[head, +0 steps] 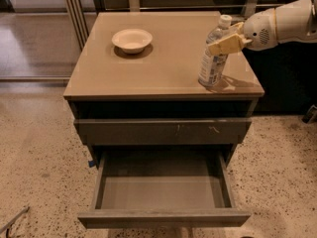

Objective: Pick blue plastic bottle from middle drawer and place on counter

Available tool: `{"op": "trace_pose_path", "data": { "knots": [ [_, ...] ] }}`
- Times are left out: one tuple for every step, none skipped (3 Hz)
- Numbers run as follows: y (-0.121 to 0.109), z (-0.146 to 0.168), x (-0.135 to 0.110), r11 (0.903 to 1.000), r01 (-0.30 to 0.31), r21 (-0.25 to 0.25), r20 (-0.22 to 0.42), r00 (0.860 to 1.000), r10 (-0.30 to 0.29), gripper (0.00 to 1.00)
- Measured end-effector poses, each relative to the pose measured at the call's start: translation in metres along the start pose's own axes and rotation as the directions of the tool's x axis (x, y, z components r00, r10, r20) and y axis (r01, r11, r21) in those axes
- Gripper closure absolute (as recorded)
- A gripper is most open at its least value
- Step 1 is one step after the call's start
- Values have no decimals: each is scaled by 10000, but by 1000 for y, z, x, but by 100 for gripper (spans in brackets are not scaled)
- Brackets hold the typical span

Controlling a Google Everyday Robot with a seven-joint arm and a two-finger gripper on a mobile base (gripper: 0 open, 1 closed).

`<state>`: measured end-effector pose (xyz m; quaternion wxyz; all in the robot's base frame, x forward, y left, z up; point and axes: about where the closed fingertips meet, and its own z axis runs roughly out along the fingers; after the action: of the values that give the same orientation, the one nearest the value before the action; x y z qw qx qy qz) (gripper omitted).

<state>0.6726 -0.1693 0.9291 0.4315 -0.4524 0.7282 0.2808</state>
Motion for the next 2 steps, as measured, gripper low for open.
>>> {"op": "trace_pose_path", "data": {
  "knots": [
    [0,9,-1,9997,26,-262,-154,9999,-30,100],
    [1,18,-1,9979,-122,-640,-393,9992,96,100]
  ]
}}
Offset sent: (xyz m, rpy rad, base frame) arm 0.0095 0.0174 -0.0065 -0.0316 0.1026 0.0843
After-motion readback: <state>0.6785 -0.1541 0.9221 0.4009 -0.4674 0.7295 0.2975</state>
